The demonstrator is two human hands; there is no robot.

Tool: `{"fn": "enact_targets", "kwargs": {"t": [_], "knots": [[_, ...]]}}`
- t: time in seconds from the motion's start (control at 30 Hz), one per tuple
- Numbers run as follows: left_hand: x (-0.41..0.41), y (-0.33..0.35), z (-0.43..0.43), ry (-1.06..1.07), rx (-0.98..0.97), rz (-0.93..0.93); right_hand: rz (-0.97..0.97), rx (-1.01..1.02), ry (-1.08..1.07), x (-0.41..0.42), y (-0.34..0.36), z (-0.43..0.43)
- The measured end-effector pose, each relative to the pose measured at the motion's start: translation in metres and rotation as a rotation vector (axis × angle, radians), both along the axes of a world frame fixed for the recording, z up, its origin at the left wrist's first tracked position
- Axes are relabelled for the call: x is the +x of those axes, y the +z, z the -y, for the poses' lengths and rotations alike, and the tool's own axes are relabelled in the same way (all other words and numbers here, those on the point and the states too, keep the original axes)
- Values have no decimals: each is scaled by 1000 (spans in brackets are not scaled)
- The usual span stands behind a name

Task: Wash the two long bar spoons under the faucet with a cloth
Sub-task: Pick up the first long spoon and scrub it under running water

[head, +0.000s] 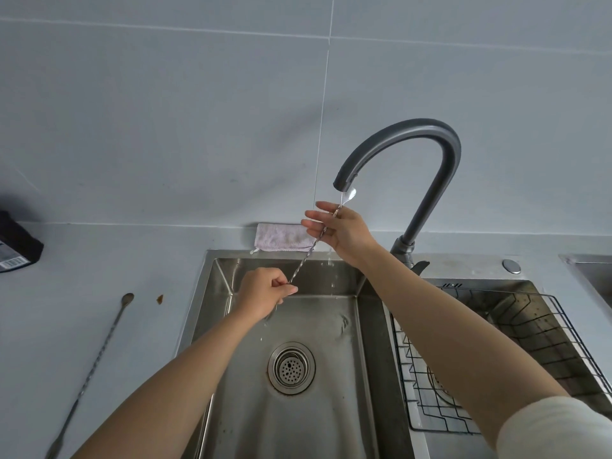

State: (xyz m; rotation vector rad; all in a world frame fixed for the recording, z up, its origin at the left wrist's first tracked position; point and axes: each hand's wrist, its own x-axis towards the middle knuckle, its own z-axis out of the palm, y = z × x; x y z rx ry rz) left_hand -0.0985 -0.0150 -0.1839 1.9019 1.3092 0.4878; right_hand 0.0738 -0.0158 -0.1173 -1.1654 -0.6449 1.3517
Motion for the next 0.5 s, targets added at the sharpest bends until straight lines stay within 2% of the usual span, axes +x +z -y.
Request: {"fn": "enact_targets", "kwargs": {"t": [0.1,0.2,0.37,0.5], "knots": [[-3,-4,0,14,-17,-2,210,-73,83,3,5,1],[-5,-4,0,55,-31,33,360,-147,72,5,9,-2],[-5,0,0,54,-4,39,409,-178,14,2,12,-4],[-6,-1,0,42,-6,33,323,-149,-50,2,10,-4]]}}
